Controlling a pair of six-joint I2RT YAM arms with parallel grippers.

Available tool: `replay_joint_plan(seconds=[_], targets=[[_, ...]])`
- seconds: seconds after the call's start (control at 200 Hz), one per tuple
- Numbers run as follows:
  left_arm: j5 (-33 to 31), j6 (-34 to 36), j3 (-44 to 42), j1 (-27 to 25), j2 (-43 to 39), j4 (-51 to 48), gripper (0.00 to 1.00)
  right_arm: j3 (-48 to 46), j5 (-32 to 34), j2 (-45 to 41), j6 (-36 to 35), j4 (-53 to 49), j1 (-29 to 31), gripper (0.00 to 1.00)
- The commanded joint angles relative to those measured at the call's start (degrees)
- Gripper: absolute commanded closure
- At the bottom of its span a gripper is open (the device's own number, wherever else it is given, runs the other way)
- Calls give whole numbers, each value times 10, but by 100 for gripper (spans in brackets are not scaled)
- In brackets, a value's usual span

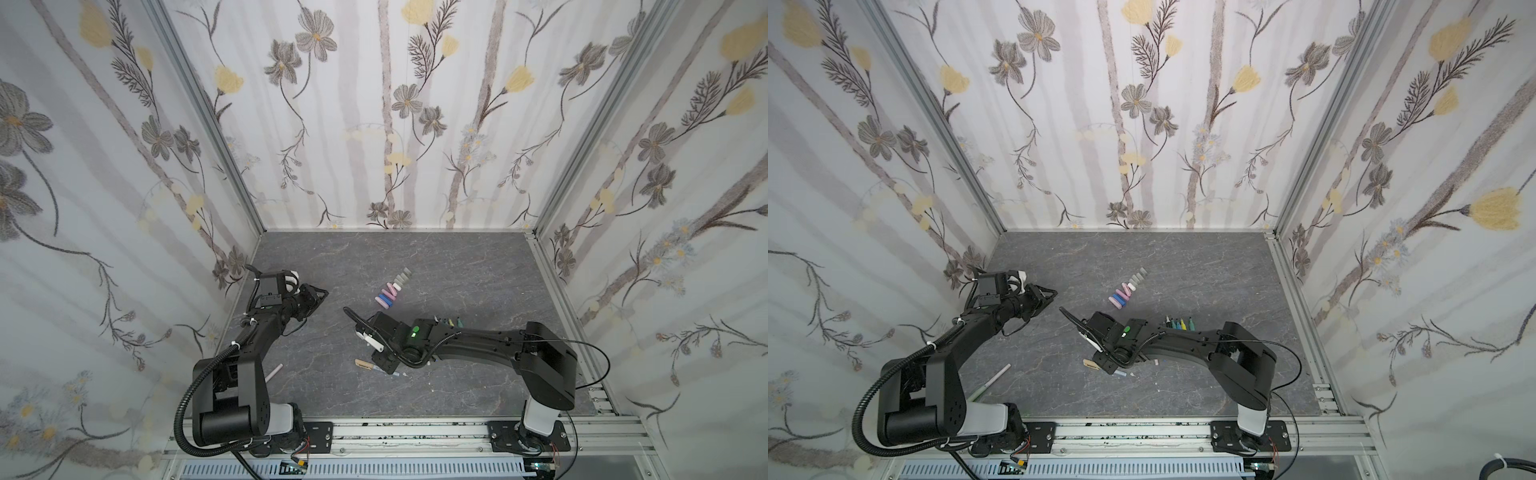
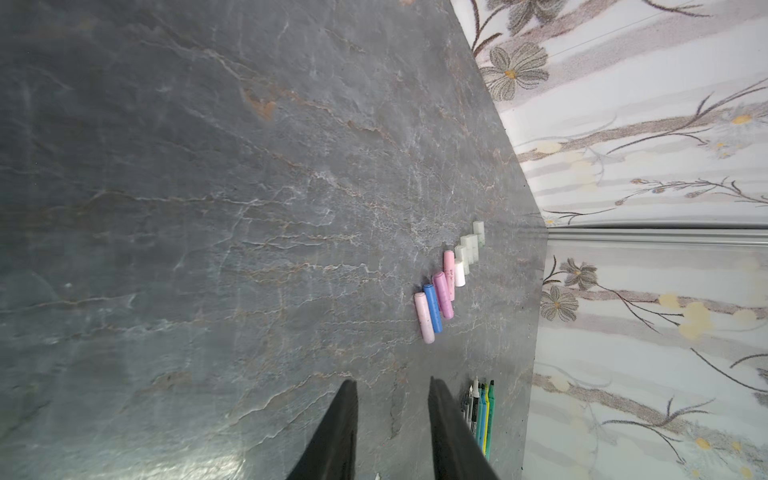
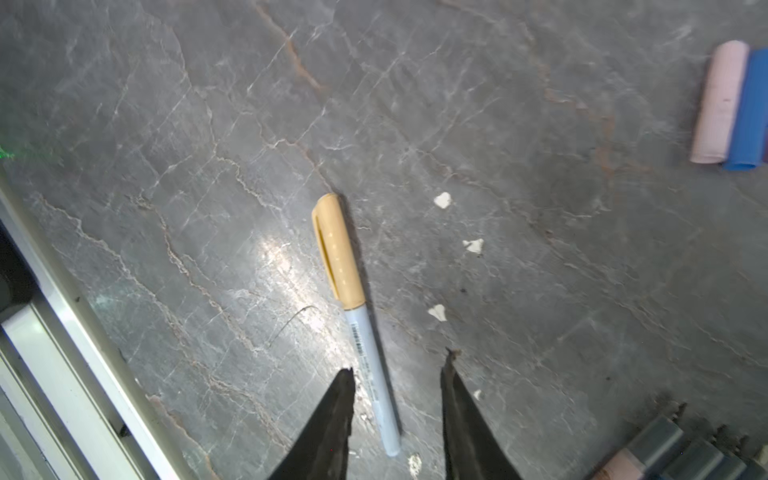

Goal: Open the pen caps
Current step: 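Move the right gripper over the tan-capped light blue pen and close on it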

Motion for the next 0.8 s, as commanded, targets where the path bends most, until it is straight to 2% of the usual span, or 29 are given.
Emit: replay_joint_plan(seconds=[0.0, 0.365, 0.794], targets=[[18, 19, -7, 7, 4, 4, 69, 24, 1, 25, -18, -45, 12, 64], [33, 19, -7, 14, 32, 28, 69, 57, 24, 82, -5, -71, 24, 65], [37, 14, -17, 14, 40, 41, 68, 41, 1, 107, -5, -77, 24, 70]])
